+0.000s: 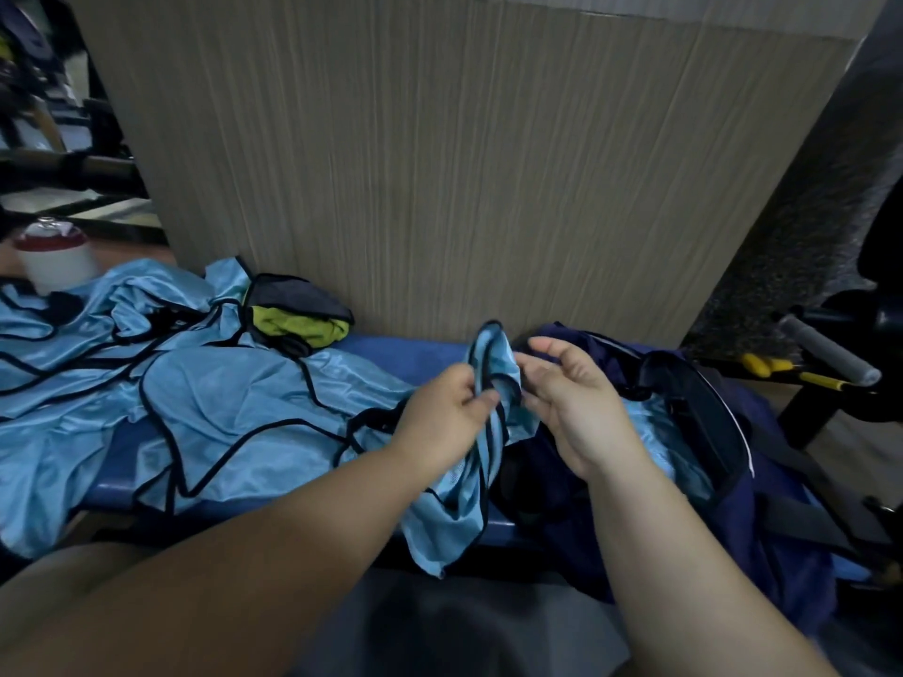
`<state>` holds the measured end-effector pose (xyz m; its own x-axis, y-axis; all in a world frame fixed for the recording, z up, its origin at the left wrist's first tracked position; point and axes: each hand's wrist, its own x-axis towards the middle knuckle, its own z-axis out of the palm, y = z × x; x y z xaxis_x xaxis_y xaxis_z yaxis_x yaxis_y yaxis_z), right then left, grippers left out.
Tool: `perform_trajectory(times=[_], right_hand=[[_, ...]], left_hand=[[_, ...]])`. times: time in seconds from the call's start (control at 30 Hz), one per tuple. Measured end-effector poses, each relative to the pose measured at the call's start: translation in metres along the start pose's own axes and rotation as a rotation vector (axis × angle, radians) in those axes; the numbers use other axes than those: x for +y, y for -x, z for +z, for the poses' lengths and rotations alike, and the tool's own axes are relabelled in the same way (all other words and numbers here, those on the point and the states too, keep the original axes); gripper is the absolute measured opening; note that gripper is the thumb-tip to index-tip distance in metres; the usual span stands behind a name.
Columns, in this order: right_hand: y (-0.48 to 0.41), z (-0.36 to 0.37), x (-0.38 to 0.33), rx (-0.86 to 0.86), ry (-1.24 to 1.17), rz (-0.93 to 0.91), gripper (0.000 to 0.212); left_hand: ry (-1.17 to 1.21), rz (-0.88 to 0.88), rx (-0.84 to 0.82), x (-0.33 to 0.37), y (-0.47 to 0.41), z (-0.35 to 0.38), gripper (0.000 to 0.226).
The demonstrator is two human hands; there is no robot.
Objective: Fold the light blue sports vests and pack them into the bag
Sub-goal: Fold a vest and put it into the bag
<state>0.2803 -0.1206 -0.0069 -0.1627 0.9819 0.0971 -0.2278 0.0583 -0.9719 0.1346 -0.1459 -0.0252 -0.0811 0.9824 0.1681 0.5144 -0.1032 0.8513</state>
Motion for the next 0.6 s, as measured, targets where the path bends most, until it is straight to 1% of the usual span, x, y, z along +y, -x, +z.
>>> perform_trajectory(times=[0.1,0.17,0.27,0.3,0.33,0.4,0.43,0.47,0.5,0.57,0.6], right_hand=[[-0.004,-0.008,0.009,0.060,0.261,-0.057,0.030],[-0.005,-0.010,0.015,0.043,0.400,-0.054,0.042],[-0.004,-0.010,0.028,-0.063,0.504,0.029,0.079],[-0.004,-0.009,0.032,-0.092,0.557,0.038,0.080],[-0.006,-0.010,0.036,-0.111,0.614,0.035,0.071],[-0.007,-0.008,0.040,-0.078,0.724,0.019,0.031],[-0.009,-0.007,0.041,-0.042,0.750,0.007,0.016],[-0.011,-0.006,0.042,0.003,0.747,0.002,0.012],[-0.011,-0.005,0.040,0.047,0.680,0.008,0.014],[-0.015,-0.008,0.039,0.152,0.474,0.009,0.024],[-0.018,-0.011,0.038,0.200,0.410,-0.008,0.029]], left_hand=[[0.388,-0.172,0.057,0.012,-0.010,-0.017,0.016],[0.633,-0.228,0.040,0.023,-0.015,-0.028,0.010],[0.755,-0.231,0.048,0.035,-0.022,-0.047,0.014],[0.785,-0.226,0.055,0.036,-0.024,-0.052,0.013],[0.811,-0.219,0.059,0.036,-0.026,-0.057,0.012],[0.829,-0.219,0.052,0.036,-0.029,-0.063,0.011],[0.826,-0.225,0.055,0.035,-0.030,-0.066,0.013],[0.824,-0.232,0.073,0.034,-0.031,-0.070,0.014],[0.825,-0.242,0.110,0.033,-0.033,-0.074,0.015],[0.799,-0.251,0.213,0.026,-0.039,-0.084,0.020],[0.749,-0.246,0.247,0.022,-0.041,-0.089,0.023]])
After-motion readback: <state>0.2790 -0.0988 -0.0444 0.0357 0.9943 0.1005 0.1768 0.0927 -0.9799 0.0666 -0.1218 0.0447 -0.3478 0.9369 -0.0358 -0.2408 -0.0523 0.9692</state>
